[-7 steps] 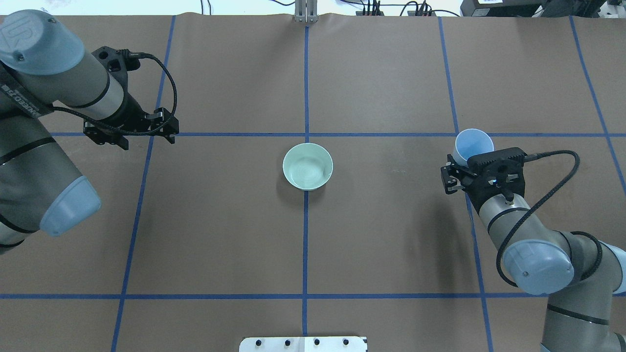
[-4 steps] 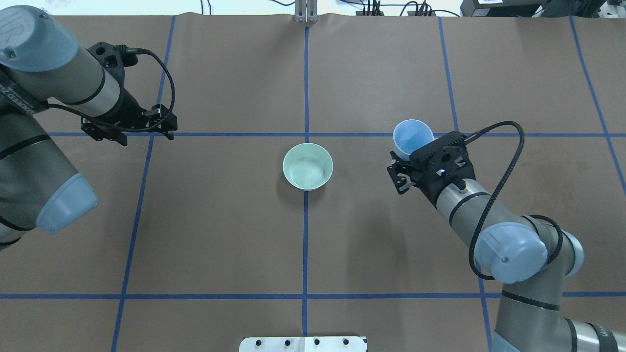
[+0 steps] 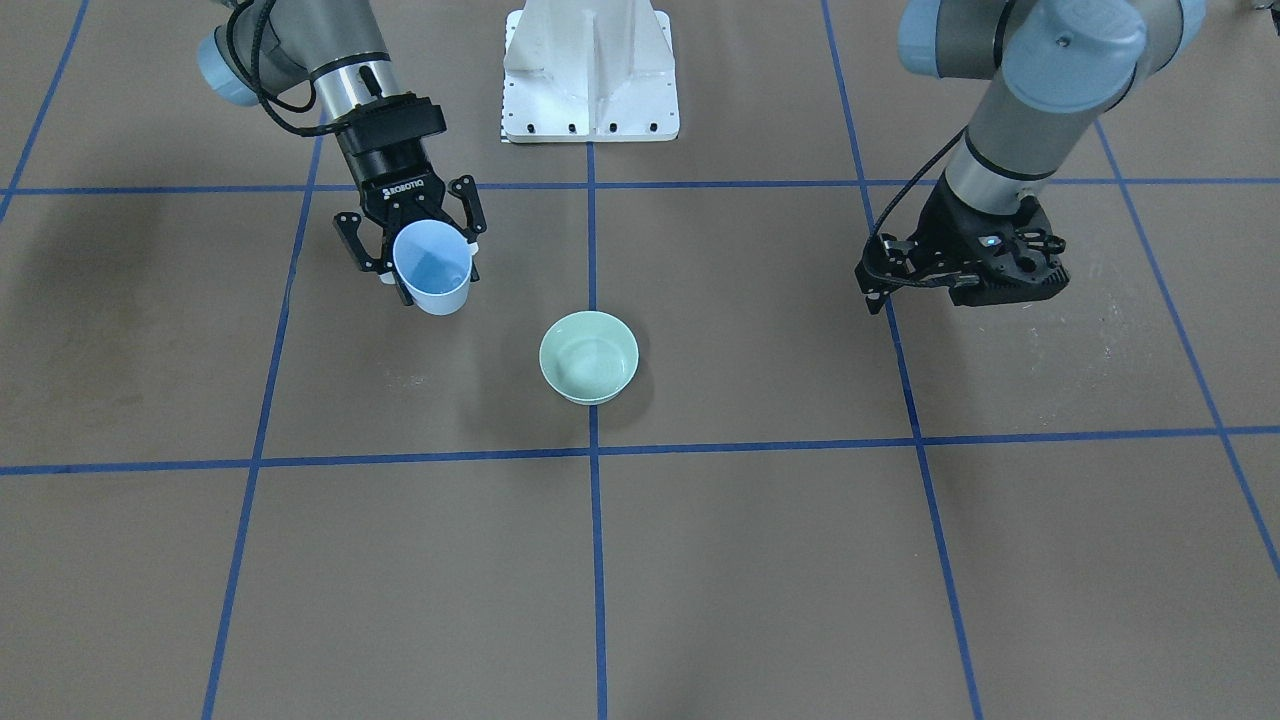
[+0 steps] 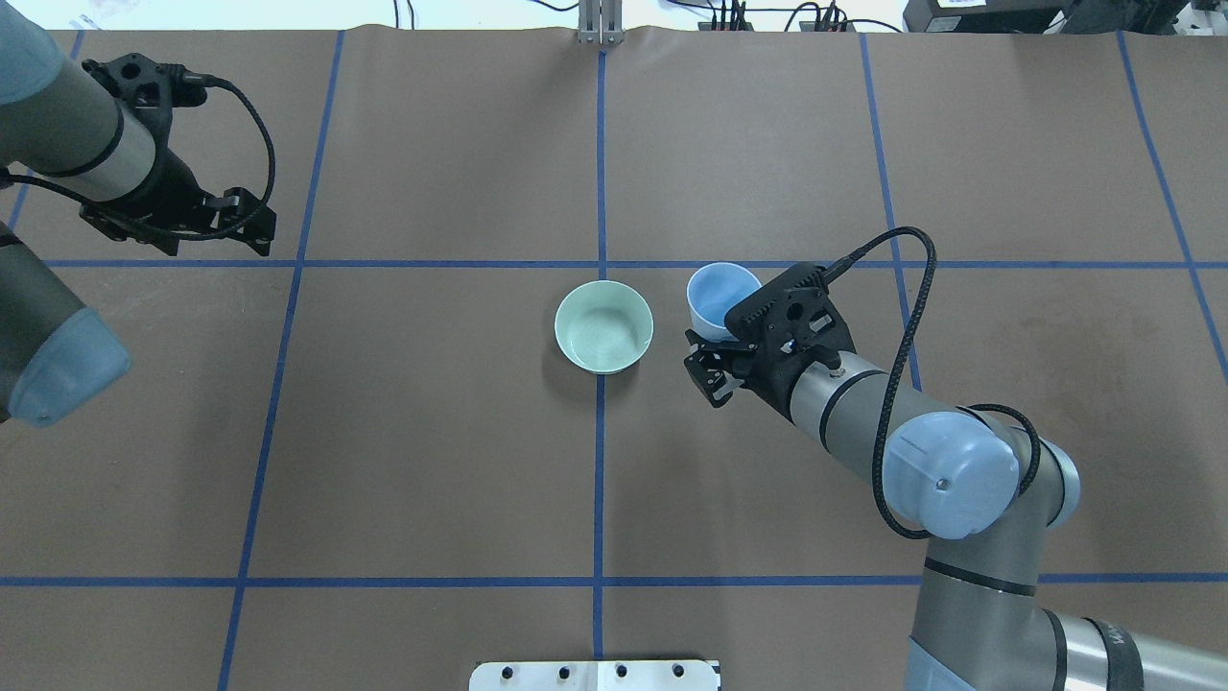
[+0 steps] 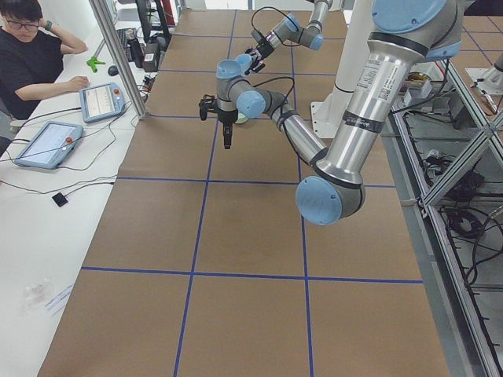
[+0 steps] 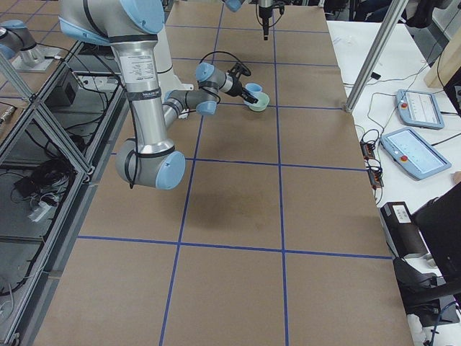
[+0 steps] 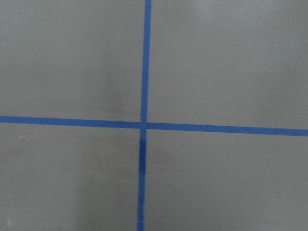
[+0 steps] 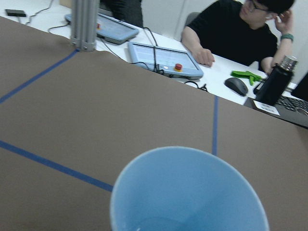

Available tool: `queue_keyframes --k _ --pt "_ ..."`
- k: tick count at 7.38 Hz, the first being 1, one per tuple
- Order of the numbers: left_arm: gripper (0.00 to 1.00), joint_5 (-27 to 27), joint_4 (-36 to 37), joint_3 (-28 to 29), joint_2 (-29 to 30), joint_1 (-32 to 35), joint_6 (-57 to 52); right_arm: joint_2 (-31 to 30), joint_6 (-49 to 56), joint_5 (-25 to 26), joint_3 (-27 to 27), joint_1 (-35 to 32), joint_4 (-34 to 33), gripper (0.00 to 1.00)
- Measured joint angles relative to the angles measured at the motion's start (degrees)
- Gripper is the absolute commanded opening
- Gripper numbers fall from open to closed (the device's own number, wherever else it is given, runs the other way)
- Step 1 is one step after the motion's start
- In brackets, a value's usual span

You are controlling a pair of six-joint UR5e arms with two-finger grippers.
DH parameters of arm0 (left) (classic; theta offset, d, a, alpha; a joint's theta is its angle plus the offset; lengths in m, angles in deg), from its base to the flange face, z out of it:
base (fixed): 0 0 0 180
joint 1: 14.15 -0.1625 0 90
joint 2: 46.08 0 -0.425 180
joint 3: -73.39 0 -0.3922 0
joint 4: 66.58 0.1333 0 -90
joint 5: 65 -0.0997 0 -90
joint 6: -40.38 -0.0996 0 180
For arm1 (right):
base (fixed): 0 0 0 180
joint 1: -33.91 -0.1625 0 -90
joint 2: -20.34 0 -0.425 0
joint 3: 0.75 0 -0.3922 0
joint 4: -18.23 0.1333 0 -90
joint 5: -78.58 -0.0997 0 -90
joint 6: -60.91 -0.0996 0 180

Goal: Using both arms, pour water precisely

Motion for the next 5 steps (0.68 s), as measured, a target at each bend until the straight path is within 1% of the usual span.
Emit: queue_keyframes --k 2,3,4,5 --pt "1.0 0.1 -0.1 0.6 -2.3 2.2 -5.6 1.9 0.5 -9.3 -1.3 -1.3 -3.1 0.0" --pt "1.0 0.1 -0.2 1.1 -3.1 3.2 -7.8 4.0 0.8 -14.9 -1.5 -3.3 -7.1 0.0" --pt "1.0 0.2 -0.2 1.6 -3.8 4.0 -9.5 6.8 1.0 -19.4 -1.5 -5.3 -12.6 0.0" --pt "1.0 0.2 -0.2 1.9 -4.3 4.5 -10.6 9.5 1.1 -21.7 -1.6 -6.2 -17.6 0.0"
